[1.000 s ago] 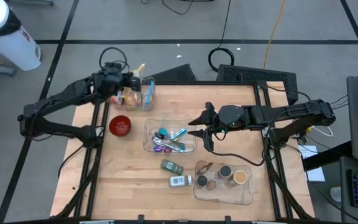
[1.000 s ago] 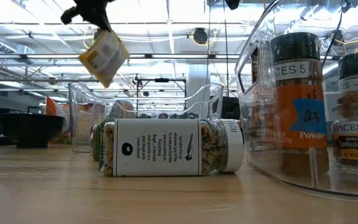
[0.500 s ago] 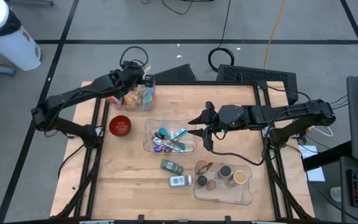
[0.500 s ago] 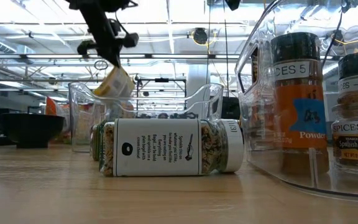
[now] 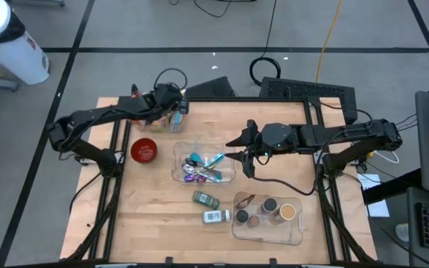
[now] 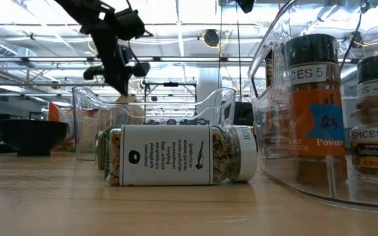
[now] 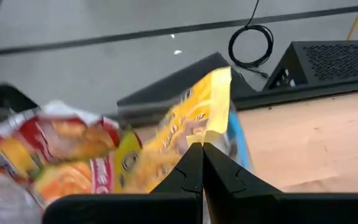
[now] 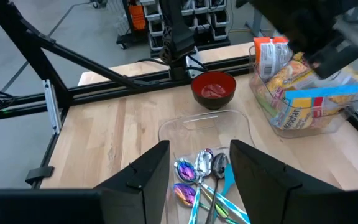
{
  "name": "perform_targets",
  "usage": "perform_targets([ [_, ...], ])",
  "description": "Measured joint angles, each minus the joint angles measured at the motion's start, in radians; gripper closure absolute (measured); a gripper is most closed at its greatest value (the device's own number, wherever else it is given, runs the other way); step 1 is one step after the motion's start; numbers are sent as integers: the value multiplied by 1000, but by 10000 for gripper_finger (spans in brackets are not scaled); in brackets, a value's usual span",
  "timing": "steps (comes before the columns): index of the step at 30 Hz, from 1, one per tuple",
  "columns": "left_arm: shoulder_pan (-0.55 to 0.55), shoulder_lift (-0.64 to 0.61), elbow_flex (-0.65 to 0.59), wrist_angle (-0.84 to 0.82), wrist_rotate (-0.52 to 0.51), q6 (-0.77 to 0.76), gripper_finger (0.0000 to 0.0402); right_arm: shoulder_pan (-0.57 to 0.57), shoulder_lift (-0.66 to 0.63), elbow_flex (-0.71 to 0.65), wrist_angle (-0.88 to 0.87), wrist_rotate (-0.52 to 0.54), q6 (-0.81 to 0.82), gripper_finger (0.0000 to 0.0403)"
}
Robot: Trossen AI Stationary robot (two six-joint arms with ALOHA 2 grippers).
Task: Pick & Place Food Item
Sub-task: Put the yellow noodle pack into the top transparent bin
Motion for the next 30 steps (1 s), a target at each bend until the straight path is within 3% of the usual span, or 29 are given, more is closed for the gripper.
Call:
perform_targets([
  [6,-6,-2,-105,70,37,-82,401,-3,0,0,-19,-1,1,243],
  [15,2,-2,-116,99,109,-70,381,-42,0,0,-23,-3,5,243],
  [19,36,-2,-116,97,198,-74,369,-46,0,0,-23,-3,20,243],
  [30,87,-22,-116,125,318,-52,291,-45,0,0,-23,-4,24,243],
])
